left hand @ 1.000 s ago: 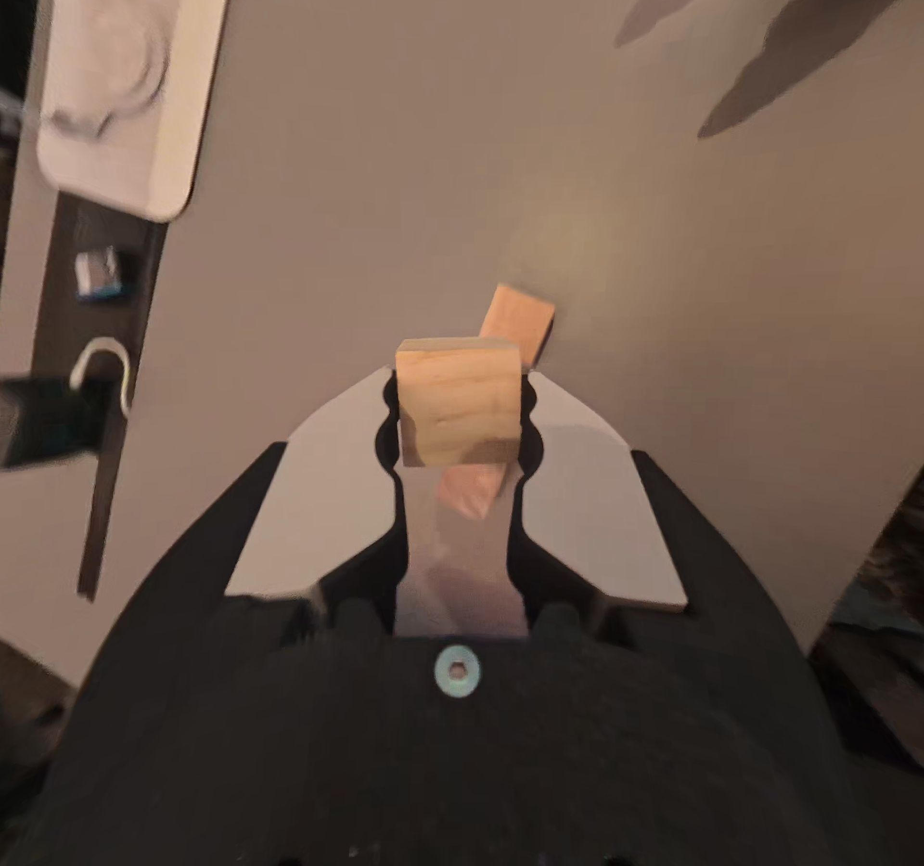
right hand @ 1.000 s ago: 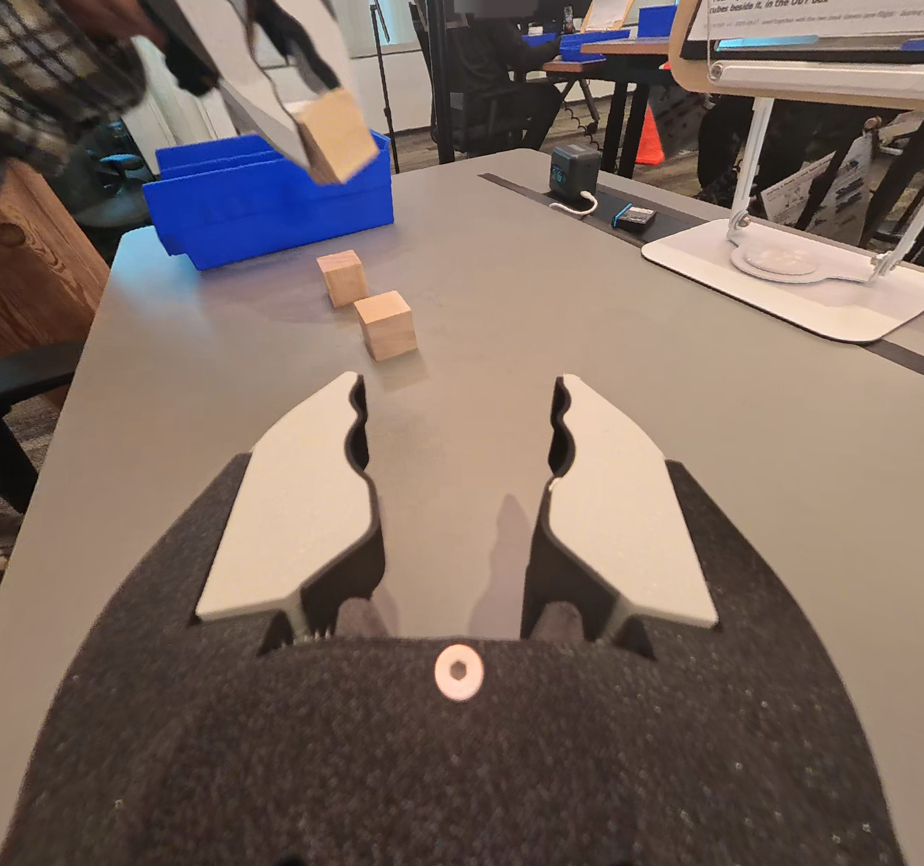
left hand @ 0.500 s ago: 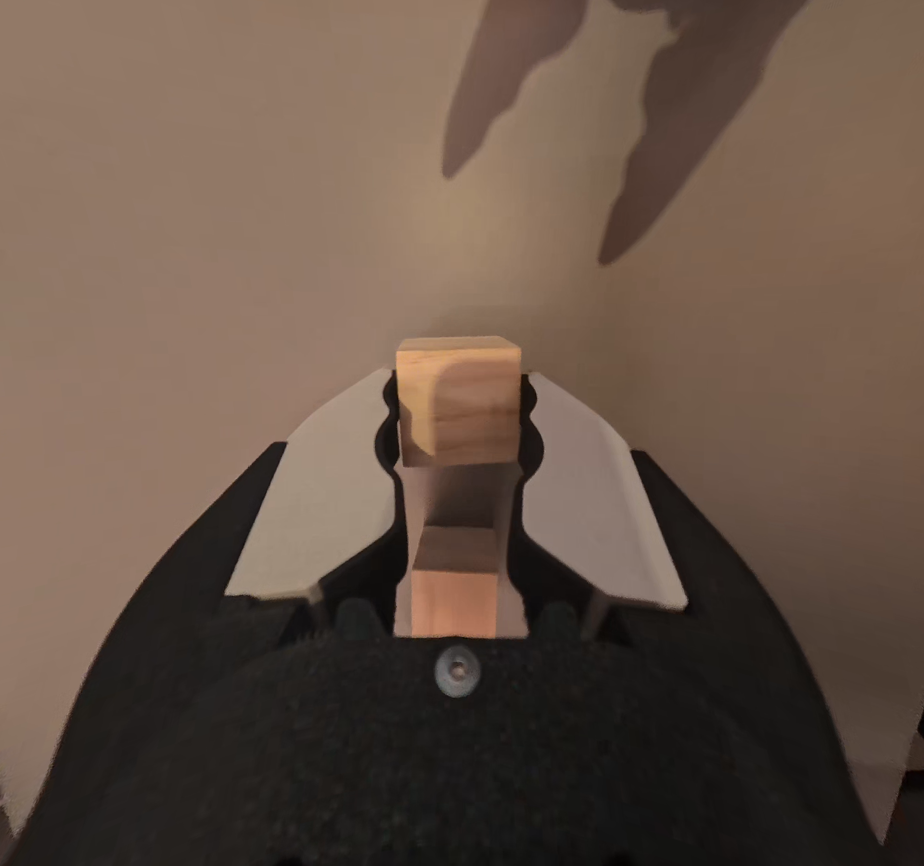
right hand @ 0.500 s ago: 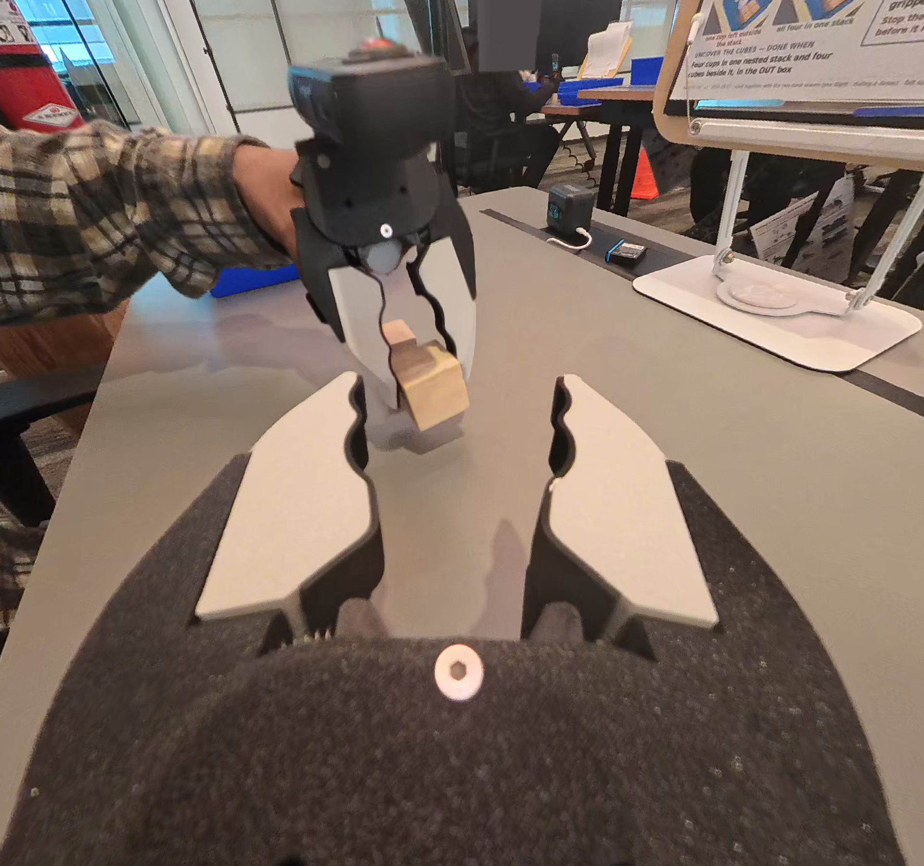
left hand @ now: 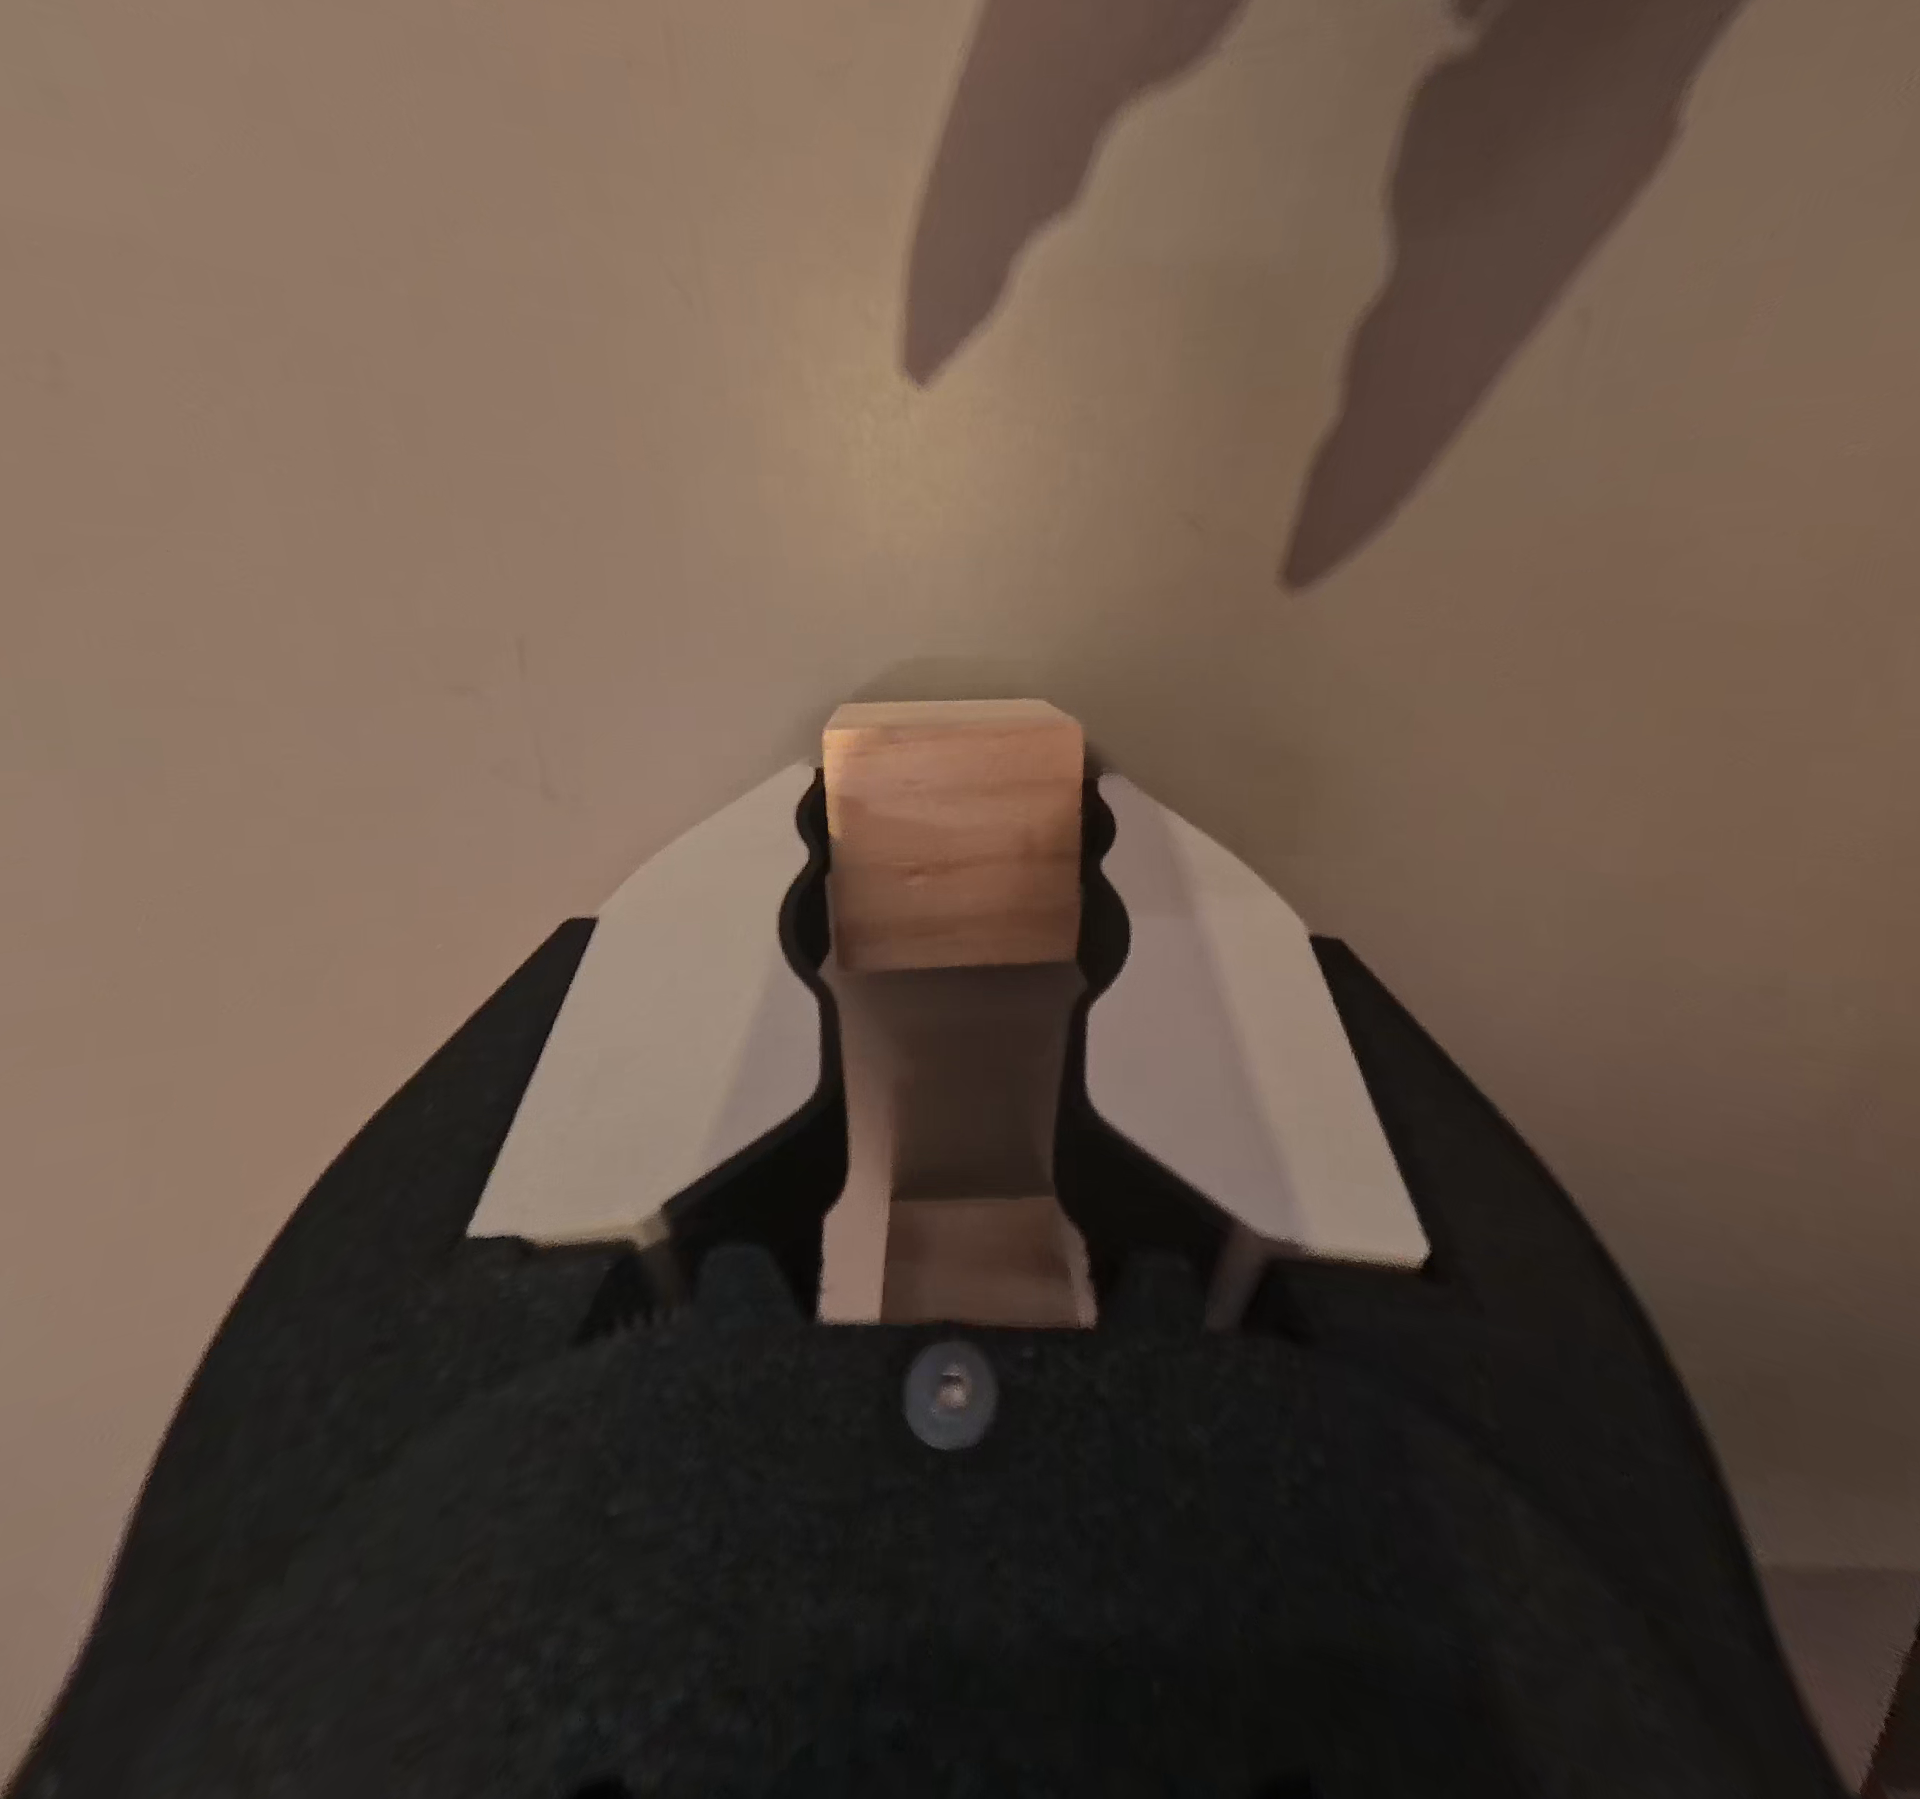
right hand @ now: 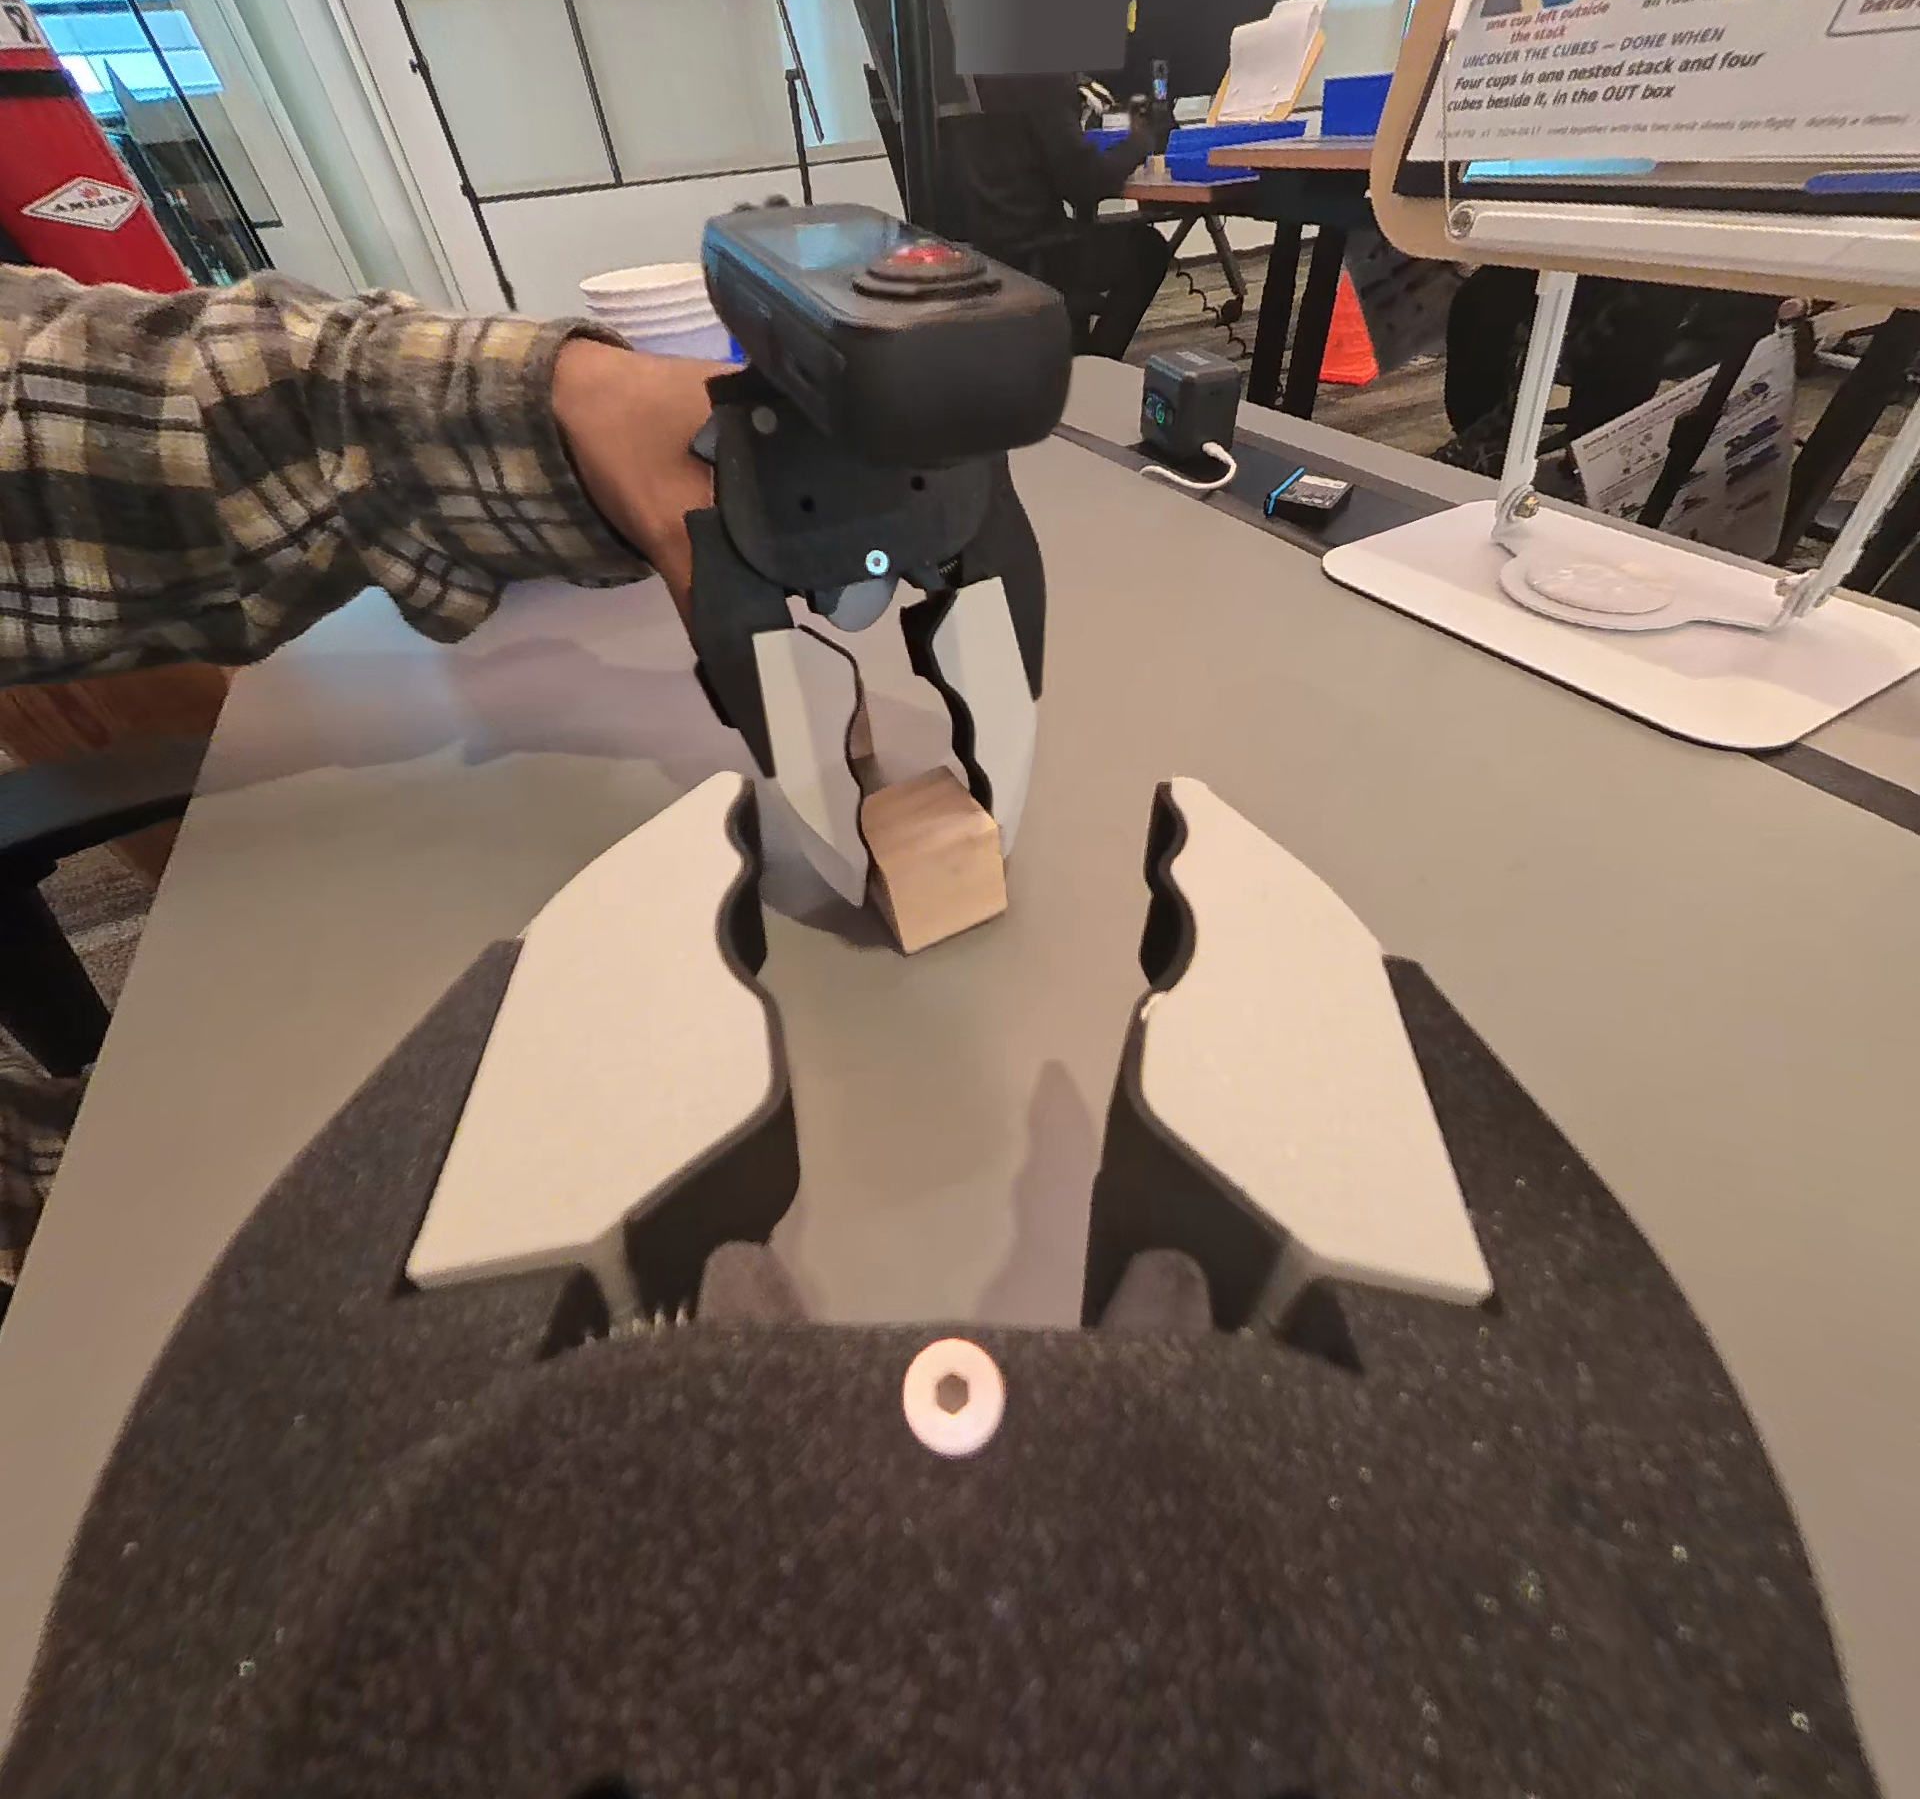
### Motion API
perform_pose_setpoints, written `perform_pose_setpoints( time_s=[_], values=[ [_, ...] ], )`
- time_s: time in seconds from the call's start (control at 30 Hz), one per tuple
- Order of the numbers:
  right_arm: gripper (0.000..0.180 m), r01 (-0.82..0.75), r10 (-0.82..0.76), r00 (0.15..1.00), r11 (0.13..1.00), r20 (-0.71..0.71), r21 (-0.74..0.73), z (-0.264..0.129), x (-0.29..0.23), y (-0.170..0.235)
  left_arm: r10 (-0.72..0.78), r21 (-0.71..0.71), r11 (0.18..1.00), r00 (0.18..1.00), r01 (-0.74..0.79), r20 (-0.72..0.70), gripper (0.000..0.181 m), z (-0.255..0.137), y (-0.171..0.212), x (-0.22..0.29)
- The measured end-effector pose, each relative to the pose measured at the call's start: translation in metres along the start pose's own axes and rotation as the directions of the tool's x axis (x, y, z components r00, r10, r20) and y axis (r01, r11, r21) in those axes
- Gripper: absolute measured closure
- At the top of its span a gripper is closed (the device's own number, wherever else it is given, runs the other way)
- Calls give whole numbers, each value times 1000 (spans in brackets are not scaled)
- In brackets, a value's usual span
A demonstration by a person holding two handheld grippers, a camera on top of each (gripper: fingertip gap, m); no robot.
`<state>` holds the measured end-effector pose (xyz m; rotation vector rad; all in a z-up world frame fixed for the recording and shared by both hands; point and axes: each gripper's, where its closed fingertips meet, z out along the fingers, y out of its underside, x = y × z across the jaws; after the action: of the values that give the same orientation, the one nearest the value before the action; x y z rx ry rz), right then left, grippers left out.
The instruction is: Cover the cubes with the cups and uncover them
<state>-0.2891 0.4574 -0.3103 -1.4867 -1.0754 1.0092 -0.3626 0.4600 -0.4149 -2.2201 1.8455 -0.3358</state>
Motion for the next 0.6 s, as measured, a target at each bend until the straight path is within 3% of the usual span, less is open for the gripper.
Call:
perform_pose_setpoints(
  time_s=[0.4,0.6],
  values=[
    [109,-1,1,1000,1000,1,0,0,0,0,-13,25,1000,1000,14,-25,136,5,-4,-1],
    [97,-2,2,1000,1000,-8,12,1,1,-2,-58,51,997,998,57,25,102,-11,-3,-9]
  ],
)
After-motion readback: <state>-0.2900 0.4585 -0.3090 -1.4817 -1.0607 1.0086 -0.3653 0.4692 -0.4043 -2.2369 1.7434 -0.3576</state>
